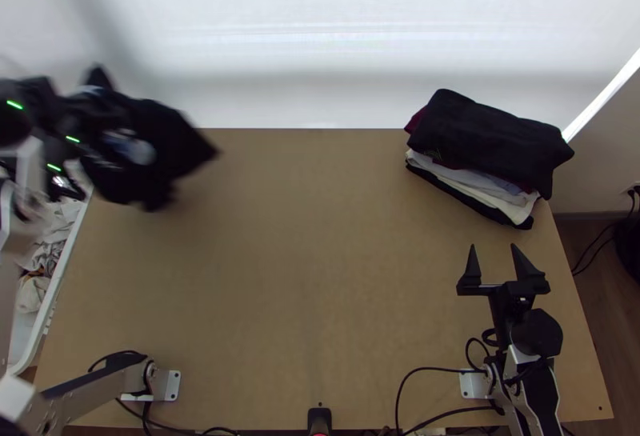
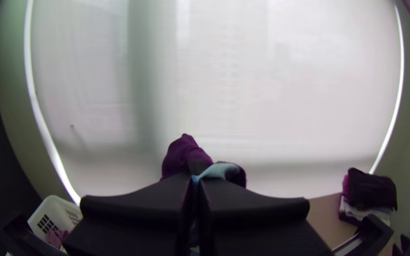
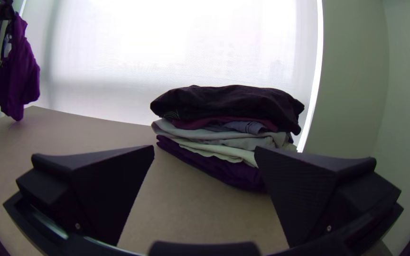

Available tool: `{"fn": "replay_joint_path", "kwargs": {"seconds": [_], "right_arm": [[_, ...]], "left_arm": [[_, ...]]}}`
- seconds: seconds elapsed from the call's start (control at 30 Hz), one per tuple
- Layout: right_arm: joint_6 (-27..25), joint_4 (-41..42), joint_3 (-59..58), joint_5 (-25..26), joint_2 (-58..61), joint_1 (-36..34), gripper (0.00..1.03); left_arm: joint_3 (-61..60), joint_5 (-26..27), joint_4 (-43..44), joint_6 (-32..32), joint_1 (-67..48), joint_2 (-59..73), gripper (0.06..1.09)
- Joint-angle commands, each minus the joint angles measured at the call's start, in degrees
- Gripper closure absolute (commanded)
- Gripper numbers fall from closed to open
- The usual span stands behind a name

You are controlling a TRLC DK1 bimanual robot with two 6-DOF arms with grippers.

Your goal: Fold the t-shirt

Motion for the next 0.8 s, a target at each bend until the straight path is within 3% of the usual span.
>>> {"fn": "replay_joint_path", "kwargs": {"seconds": [0.0,0.13,0.37,0.57,0.77], "right_arm": [[-0.78,0.93,-0.68,0.06,-0.38,-0.25,0.04],[-0.78,0.93,-0.59,0.06,-0.38,-0.25,0.04],[-0.78,0.93,-0.59,0.06,-0.38,-0.25,0.04],[-0.78,0.93,-0.59,0.06,-0.38,-0.25,0.04],[-0.78,0.93,-0.59,0.06,-0.38,-0.25,0.04]], "left_arm": [[-5.44,-6.23,4.31,-1.23,-13.94,-5.66,1.05],[-15.37,-11.59,9.41,-3.52,-29.85,-7.77,1.05],[-32.51,-11.85,14.68,-15.3,-46.19,-8.91,1.05],[-43.94,-8.6,20.31,-19.25,-52.08,-9.62,1.05],[-48.95,-4.03,19.25,-19.87,-56.74,-10.41,1.05]]}}
